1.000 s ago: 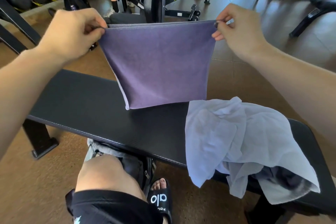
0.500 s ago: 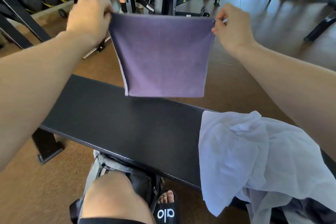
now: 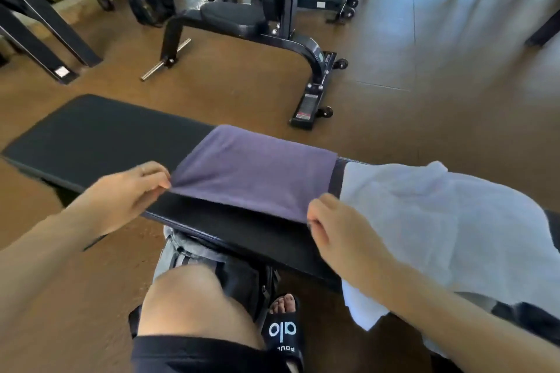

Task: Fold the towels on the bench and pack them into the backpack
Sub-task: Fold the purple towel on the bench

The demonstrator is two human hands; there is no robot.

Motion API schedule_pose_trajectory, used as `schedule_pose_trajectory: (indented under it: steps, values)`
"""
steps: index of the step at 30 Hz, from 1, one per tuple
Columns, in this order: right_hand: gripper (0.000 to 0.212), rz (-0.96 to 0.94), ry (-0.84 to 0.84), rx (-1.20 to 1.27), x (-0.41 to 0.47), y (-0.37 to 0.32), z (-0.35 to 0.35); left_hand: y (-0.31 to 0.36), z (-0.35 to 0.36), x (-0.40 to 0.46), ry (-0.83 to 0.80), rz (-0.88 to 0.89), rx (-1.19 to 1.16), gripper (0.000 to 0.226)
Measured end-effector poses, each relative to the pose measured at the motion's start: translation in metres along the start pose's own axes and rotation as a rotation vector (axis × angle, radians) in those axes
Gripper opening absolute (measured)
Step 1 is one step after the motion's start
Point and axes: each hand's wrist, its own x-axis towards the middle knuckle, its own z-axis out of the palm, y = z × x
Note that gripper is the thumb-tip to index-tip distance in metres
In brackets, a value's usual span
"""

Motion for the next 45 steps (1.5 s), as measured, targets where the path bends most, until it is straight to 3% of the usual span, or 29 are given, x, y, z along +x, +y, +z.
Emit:
schedule_pose_trajectory:
  steps: [6, 11, 14, 18, 20, 24, 28, 34, 39, 42, 45]
  values:
    - [0.012, -0.064, -0.132, -0.132, -0.034, -0.023, 0.041, 0.000, 0.023, -0.044, -0.046, -0.050, 0.047, 0.018]
    - [0.009, -0.051, -0.172, -0.154, -0.033, -0.024, 0.034, 0.009, 0.018, -0.051, -0.138, -0.102, 0.048, 0.020]
    - [0.004, -0.043, -0.296, -0.135, -0.028, -0.032, 0.019, 0.011, 0.009, -0.043, -0.241, -0.147, 0.037, 0.023]
    - [0.022, 0.005, -0.484, -0.042, 0.009, -0.037, -0.011, 0.019, -0.013, -0.003, -0.188, -0.294, -0.128, 0.024]
    - [0.028, 0.051, -0.407, 0.016, 0.041, -0.036, -0.015, 0.019, -0.017, 0.027, -0.088, -0.359, -0.223, 0.016]
    - [0.041, 0.065, -0.155, -0.148, 0.111, -0.017, 0.015, 0.011, 0.000, 0.104, -0.026, -0.503, -0.240, 0.035]
    - [0.059, 0.190, -0.192, -0.358, 0.141, 0.013, 0.053, -0.001, 0.021, 0.171, -0.006, -0.634, -0.232, 0.038]
    - [0.062, 0.269, -0.108, -0.278, 0.131, 0.029, 0.077, -0.024, 0.041, 0.216, -0.122, -0.762, -0.102, 0.029]
    - [0.062, 0.265, -0.070, -0.259, 0.131, 0.028, 0.078, -0.030, 0.048, 0.226, -0.200, -0.817, -0.139, 0.028]
    - [0.062, 0.270, -0.056, -0.270, 0.132, 0.029, 0.080, -0.034, 0.050, 0.227, -0.160, -0.855, -0.231, 0.027]
    - [0.062, 0.269, -0.055, -0.271, 0.132, 0.029, 0.082, -0.034, 0.052, 0.225, -0.040, -0.995, -0.533, 0.016]
